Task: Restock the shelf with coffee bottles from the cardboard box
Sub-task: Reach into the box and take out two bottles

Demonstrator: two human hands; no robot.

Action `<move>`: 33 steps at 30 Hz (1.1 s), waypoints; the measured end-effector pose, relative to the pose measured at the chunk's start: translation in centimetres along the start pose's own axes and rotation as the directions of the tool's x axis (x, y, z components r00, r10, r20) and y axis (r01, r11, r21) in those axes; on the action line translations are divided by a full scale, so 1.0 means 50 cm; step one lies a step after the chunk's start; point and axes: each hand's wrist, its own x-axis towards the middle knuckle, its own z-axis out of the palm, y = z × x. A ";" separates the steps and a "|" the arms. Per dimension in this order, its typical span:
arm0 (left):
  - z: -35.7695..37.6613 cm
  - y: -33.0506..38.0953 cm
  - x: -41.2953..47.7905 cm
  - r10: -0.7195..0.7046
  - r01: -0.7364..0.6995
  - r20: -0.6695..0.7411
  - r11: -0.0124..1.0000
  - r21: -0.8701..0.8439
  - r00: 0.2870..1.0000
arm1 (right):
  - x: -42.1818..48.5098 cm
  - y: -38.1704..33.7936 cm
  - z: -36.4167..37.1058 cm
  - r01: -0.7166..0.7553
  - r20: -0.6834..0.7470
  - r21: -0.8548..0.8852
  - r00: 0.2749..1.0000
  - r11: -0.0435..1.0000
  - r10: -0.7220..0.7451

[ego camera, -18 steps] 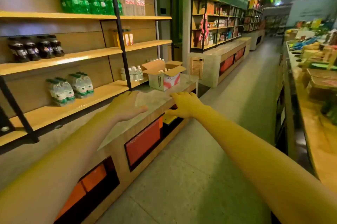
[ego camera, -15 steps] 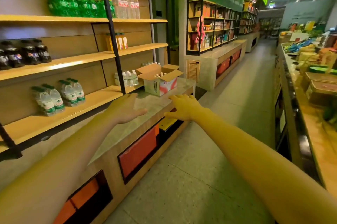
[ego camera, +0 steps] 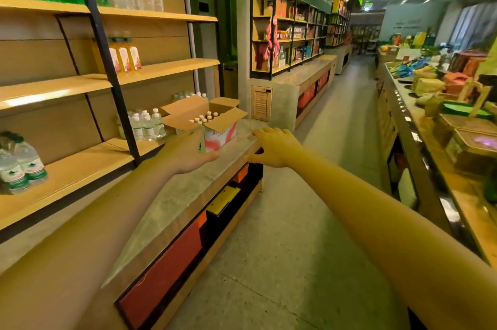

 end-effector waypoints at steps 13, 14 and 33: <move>0.023 -0.188 0.609 -0.004 0.003 -0.028 1.000 -0.023 1.000 | 0.606 0.163 0.042 -0.062 -0.042 0.026 0.997 0.998 0.063; 0.025 -0.195 0.644 0.004 -0.004 -0.024 1.000 -0.014 1.000 | 0.644 0.173 0.047 -0.058 -0.032 0.022 0.998 0.998 0.059; 0.177 -0.340 1.307 -0.375 0.379 -0.059 0.924 0.052 0.925 | 1.390 0.454 0.147 0.284 0.071 -0.031 0.957 0.958 -0.282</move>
